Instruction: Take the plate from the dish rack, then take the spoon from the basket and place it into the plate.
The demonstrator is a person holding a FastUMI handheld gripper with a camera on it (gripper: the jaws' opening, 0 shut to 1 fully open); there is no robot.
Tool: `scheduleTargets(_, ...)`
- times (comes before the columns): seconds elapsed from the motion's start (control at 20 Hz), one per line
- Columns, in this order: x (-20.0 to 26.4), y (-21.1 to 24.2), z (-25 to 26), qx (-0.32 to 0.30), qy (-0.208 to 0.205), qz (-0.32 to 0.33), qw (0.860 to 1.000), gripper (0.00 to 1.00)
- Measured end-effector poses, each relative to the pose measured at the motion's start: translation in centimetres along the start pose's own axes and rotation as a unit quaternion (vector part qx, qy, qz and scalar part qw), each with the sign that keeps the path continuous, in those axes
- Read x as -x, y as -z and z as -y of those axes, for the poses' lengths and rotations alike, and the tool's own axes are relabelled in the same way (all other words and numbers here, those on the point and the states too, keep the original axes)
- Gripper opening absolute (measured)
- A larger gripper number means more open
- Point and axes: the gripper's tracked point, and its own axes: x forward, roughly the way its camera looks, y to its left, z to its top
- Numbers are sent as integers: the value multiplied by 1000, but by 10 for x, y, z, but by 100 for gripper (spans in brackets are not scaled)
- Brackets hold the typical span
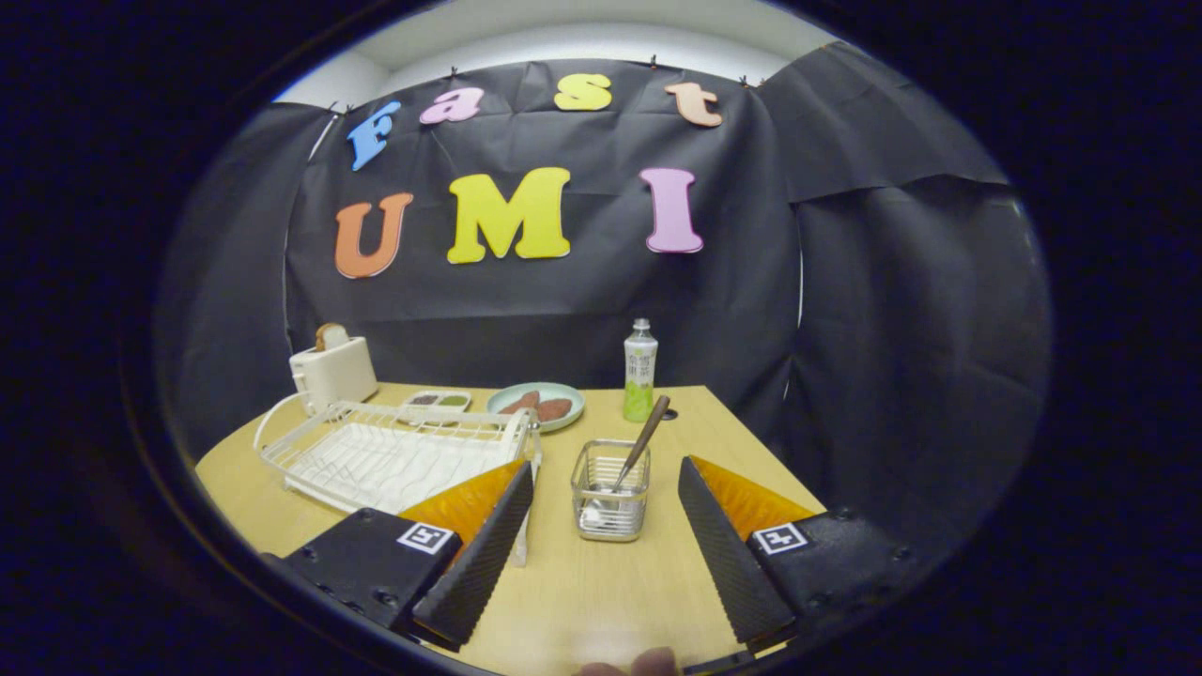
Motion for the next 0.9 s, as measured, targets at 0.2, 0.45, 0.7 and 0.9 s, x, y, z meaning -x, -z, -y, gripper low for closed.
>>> scheduleTargets(0.2,-49,-11,21,-30,1,-6,1000,100)
scheduleTargets(0.45,-119,-15,41,-68,2,-44,997,100)
scheduleTargets(0.7,-175,1,44,-133,-5,-100,986,95)
scheduleTargets(0.9,-191,8,36,-161,-16,-120,980,86)
